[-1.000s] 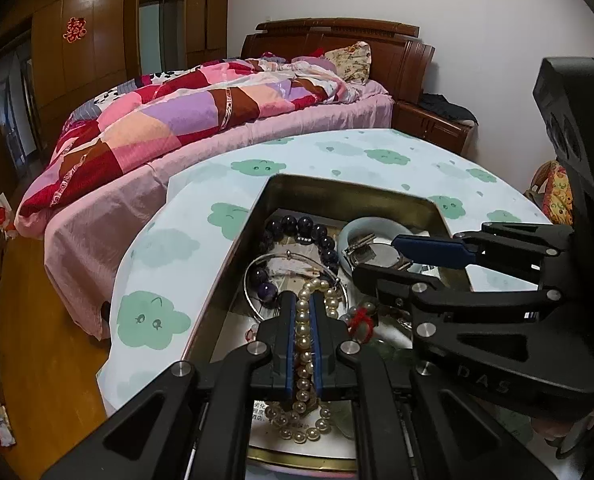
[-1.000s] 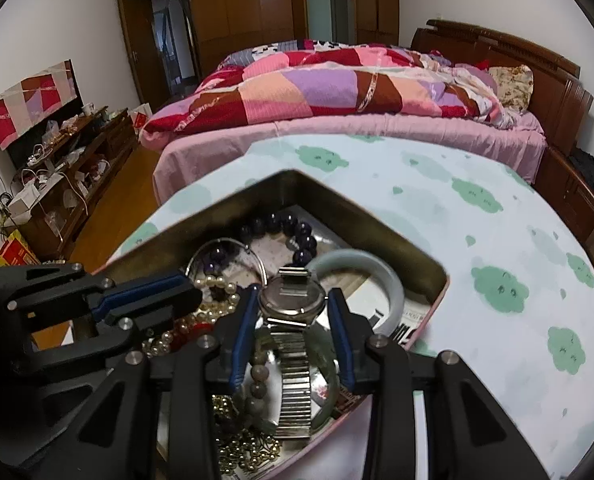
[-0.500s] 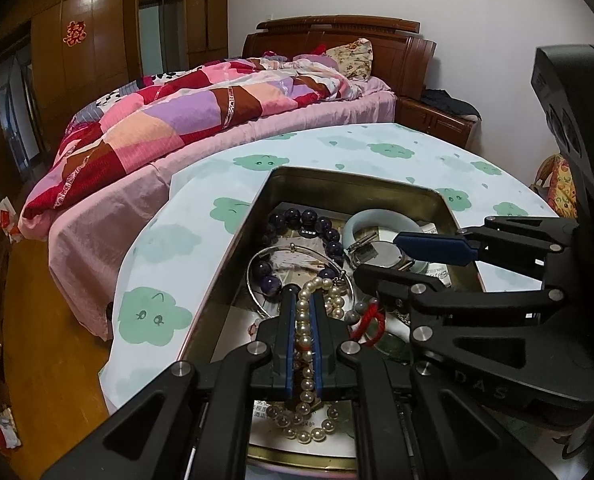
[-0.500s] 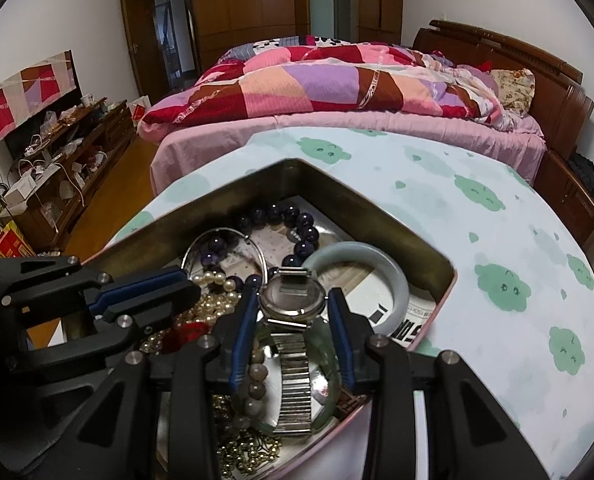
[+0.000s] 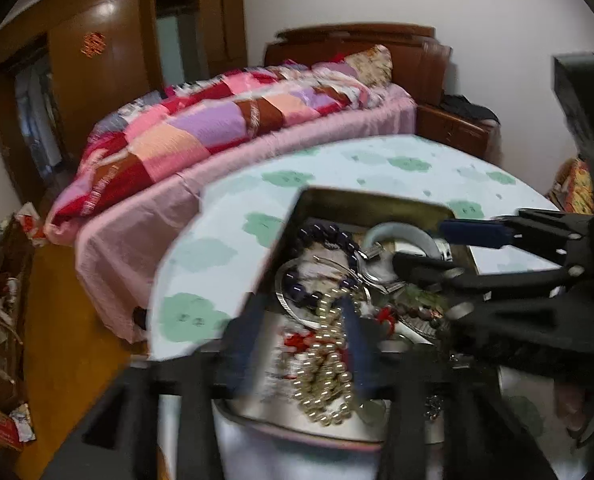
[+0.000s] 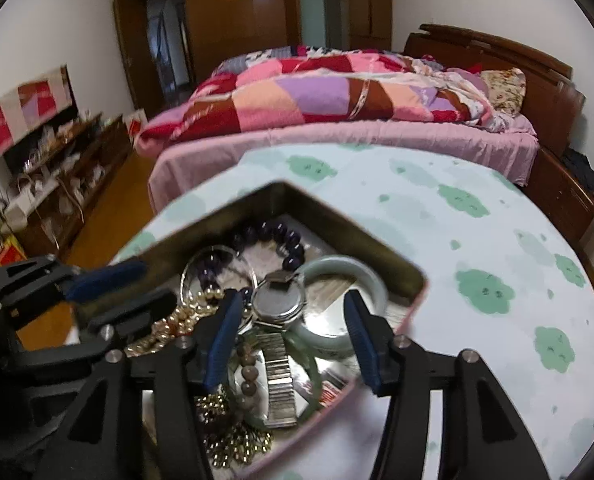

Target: Organize jewelry

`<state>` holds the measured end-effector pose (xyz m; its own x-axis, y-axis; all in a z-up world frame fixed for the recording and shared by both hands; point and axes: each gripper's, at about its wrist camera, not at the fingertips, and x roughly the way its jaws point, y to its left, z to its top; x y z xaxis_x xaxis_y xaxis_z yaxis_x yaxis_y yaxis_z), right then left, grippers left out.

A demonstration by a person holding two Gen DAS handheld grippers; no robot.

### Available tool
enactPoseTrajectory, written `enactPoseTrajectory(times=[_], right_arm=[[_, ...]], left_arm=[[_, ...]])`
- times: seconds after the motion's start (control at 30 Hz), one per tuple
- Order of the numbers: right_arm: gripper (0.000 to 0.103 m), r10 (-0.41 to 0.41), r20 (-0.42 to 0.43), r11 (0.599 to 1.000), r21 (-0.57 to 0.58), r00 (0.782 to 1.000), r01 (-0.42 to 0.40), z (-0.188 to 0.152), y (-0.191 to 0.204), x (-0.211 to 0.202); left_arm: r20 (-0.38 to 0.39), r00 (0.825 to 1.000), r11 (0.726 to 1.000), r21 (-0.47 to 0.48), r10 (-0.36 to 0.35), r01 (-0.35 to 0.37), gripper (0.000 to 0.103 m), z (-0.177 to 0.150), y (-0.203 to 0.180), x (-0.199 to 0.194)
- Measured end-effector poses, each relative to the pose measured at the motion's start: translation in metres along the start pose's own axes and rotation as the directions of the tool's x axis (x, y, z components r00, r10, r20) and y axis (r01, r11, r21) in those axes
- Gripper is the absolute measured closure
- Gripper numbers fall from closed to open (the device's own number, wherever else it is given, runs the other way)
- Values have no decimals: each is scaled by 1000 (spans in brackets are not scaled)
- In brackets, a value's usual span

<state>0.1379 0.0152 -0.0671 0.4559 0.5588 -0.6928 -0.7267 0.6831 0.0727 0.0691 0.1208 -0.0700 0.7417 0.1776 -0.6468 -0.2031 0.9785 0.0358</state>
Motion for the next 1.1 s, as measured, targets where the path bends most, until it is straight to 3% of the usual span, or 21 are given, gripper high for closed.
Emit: enactPoseTrajectory(times=[0.03, 0.07, 0.43, 1.1], right_arm=[[40, -6, 15, 1000, 10, 1000, 6, 1, -2, -8], [38, -11, 37, 1000, 21, 999, 11, 2, -4, -17], [27, -52, 164, 998, 24, 985, 49, -1, 6, -85], [23, -73, 196, 997, 32, 978, 68, -4, 5, -96]], left_arm=[[24, 1000, 1000, -8, 8, -8, 41, 1, 2, -9], [47, 999, 1000, -12, 18, -17, 39, 2, 3, -18], [164, 986, 999, -39, 36, -30, 36, 15, 9, -79], [189, 981, 997, -65, 53, -42, 35, 19, 18, -94]])
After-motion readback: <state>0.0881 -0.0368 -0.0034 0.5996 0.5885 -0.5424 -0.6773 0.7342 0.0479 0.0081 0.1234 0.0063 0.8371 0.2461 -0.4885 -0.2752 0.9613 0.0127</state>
